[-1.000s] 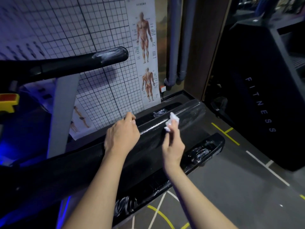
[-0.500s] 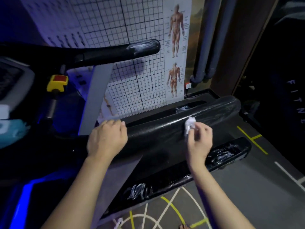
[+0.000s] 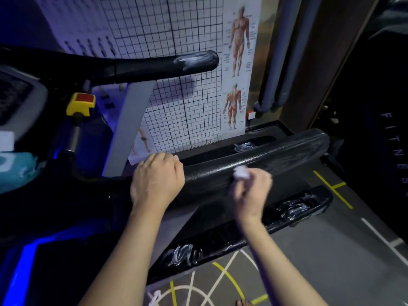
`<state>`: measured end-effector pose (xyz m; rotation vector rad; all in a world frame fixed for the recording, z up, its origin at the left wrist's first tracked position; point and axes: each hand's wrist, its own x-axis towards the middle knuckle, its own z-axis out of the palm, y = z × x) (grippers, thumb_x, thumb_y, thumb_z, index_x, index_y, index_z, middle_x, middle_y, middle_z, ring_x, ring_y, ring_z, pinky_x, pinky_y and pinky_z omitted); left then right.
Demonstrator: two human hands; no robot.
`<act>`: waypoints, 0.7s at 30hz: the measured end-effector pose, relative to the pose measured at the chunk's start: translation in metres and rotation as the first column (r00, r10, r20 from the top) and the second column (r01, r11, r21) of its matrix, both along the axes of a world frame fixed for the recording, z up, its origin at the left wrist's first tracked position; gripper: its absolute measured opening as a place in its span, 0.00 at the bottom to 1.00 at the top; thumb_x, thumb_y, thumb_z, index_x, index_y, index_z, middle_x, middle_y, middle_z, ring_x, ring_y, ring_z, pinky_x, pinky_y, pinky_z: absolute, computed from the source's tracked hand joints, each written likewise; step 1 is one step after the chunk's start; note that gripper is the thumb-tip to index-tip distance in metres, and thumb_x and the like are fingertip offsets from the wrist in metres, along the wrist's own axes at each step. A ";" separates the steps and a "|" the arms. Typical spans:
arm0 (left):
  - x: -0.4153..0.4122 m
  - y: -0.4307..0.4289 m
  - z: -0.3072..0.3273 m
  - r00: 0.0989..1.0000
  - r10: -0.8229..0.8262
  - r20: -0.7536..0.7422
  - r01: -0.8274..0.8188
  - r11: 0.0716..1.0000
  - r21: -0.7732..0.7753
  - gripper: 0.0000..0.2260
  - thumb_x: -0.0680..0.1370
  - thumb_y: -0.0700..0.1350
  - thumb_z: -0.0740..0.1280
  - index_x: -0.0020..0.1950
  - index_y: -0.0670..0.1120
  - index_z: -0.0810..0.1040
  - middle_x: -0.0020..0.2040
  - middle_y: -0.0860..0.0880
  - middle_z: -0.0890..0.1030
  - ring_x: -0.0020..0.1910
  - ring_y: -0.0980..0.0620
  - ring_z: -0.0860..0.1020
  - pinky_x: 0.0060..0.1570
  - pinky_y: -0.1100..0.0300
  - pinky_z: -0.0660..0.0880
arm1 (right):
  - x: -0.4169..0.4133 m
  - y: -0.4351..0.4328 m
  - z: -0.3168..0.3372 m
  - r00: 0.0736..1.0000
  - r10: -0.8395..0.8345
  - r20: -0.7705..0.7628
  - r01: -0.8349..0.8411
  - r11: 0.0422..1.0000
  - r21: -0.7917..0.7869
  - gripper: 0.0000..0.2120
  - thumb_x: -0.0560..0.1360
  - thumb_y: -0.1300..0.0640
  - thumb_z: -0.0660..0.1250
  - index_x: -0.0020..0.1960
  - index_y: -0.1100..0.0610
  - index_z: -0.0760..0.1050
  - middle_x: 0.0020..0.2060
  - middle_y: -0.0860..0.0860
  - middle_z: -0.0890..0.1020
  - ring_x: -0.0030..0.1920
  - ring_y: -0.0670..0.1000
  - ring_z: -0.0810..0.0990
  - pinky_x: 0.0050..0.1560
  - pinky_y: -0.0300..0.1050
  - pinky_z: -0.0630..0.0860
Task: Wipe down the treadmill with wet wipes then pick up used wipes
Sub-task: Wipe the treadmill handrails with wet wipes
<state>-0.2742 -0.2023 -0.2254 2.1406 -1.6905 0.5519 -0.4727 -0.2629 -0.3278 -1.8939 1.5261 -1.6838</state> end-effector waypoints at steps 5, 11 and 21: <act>-0.003 0.000 0.005 1.000 0.020 -0.016 -0.019 1.000 0.014 0.15 0.79 0.43 0.62 0.36 0.39 0.80 0.34 0.42 0.80 0.35 0.38 0.80 0.34 0.50 0.74 | -0.054 -0.027 0.006 0.866 -0.461 0.194 0.364 0.847 0.387 0.08 0.74 0.63 0.61 0.46 0.62 0.79 0.46 0.62 0.79 0.48 0.65 0.76 0.50 0.47 0.69; -0.004 0.004 0.007 0.999 0.010 -0.031 -0.009 1.000 0.018 0.12 0.79 0.40 0.67 0.36 0.39 0.80 0.34 0.42 0.80 0.35 0.39 0.80 0.34 0.50 0.74 | 0.030 0.050 0.019 0.944 0.077 0.320 -0.131 0.980 0.152 0.10 0.76 0.67 0.69 0.51 0.54 0.76 0.48 0.49 0.79 0.48 0.48 0.79 0.48 0.41 0.75; -0.004 0.006 0.011 0.998 0.006 -0.062 -0.001 0.997 0.074 0.14 0.81 0.42 0.62 0.39 0.40 0.81 0.37 0.42 0.82 0.39 0.39 0.80 0.39 0.50 0.74 | -0.013 0.014 0.031 0.869 -0.187 0.459 0.052 0.955 0.292 0.08 0.79 0.62 0.66 0.53 0.49 0.78 0.49 0.49 0.81 0.49 0.47 0.81 0.52 0.46 0.77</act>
